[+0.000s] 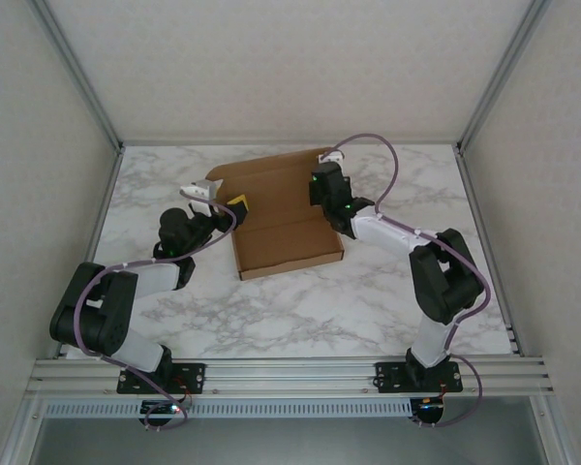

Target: Fold the paper box

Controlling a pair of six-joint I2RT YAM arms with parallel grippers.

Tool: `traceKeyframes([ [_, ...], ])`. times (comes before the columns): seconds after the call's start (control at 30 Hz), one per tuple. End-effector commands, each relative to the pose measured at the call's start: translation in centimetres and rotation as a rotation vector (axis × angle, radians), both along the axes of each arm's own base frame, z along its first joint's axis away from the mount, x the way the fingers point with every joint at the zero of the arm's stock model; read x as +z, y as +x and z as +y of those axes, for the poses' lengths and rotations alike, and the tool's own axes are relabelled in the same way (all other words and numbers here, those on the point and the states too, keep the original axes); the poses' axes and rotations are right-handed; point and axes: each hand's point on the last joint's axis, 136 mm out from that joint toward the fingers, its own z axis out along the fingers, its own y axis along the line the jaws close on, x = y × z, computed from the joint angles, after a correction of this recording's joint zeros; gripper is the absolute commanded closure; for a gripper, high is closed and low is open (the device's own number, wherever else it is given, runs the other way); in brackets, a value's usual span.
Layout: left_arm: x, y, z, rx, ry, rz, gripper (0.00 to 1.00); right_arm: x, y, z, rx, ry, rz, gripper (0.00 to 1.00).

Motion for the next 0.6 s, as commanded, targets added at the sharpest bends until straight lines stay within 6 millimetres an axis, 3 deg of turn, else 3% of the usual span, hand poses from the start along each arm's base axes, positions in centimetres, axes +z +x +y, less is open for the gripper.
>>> traceKeyframes([
  [0.0, 1.6, -0.9, -1.0, -0.04, -0.018, -0.044, 0.21, 0.4, 0.3, -0.4, -0.122, 0.037, 0.008, 1.0],
  [0.2, 2.9, -1.2, 0.1, 0.018, 0.029, -0.072, 0.19, 1.9, -0.1, -1.3, 0.065, -0.065, -0.049, 1.0],
  [0.43, 4.4, -0.9, 3.4, 0.15, 0.067, -0.1, 0.17, 2.1, -1.3, -3.0, 0.387, -0.005, -0.033, 1.0],
  [0.57, 4.6, -1.2, 2.6, 0.01, 0.116, -0.123, 0.18, 1.6, -2.1, -3.2, 0.5, 0.019, -0.037, 1.0],
])
